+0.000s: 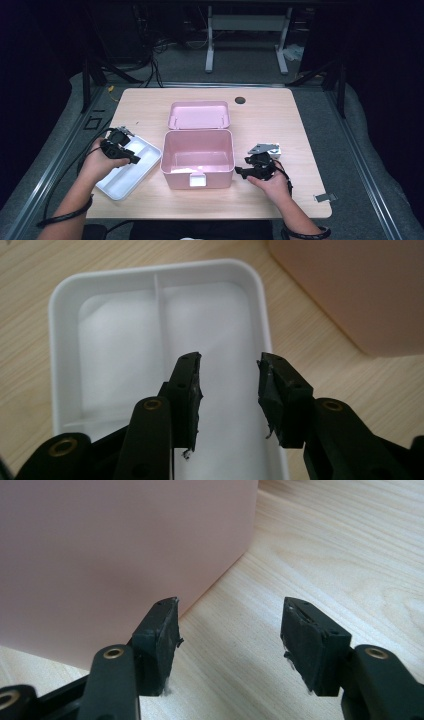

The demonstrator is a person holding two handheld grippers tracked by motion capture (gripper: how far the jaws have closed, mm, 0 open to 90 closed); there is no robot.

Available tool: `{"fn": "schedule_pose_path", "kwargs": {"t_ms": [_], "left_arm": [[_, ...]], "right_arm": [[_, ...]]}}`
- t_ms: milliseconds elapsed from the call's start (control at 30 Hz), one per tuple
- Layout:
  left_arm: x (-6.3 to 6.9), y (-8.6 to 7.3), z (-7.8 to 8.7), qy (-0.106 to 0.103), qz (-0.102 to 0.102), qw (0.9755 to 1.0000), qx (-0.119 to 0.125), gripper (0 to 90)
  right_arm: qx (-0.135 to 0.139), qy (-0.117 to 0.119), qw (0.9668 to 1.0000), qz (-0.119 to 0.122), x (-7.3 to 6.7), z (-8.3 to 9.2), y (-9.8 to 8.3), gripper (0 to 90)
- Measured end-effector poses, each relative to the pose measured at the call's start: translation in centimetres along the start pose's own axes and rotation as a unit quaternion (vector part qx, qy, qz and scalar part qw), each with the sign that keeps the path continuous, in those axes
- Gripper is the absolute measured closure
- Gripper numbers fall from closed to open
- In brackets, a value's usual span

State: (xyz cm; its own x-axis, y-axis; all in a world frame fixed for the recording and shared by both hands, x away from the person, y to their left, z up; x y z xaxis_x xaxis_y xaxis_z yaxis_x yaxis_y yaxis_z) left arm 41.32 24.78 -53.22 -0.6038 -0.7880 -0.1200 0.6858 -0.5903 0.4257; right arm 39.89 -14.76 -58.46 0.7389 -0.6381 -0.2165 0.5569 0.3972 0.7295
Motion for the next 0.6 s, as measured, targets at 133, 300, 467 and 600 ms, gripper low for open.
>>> {"fn": "schedule_pose_path", "kwargs": {"t_ms": [133, 300, 467, 600], "left_arm": [[1.1, 0.2, -0.4, 0.001, -0.002, 0.9999, 0.015, 61.0], [2.3, 0.4, -0.1, -0.005, -0.003, 0.9994, 0.035, 61.2], [3.3, 0.4, -0.4, -0.003, -0.019, 0.9994, 0.03, 61.3], [3.6, 0.2, -0.6, 0.006, -0.022, 0.9993, 0.031, 60.3]], "right_arm": [[-0.007, 0.0, 1.0, 0.0, 0.0, 0.1, -0.1, 40.1], [-0.008, -0.001, 1.0, 0.0, 0.1, 0.2, -0.1, 40.2], [0.0, -0.002, 1.0, 0.0, 0.0, 0.0, 0.0, 40.0], [0.001, -0.002, 1.0, 0.001, 0.1, 0.1, 0.0, 40.0]]}}
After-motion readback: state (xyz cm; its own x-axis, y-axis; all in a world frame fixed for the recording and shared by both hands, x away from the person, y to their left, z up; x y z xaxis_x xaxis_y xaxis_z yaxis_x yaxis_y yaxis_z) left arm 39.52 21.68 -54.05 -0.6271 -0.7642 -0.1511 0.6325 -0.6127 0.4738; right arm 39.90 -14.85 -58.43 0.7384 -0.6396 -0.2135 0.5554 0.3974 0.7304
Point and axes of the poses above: each handheld gripper's, and its own axes: z roughly backward along the jaws, y roughly out of its top, x roughly to its right, the point moved 7 cm from there along -z, roughly forward along the jaws, and after that the axes turned 10 degrees about y, right-handed, at the moved point
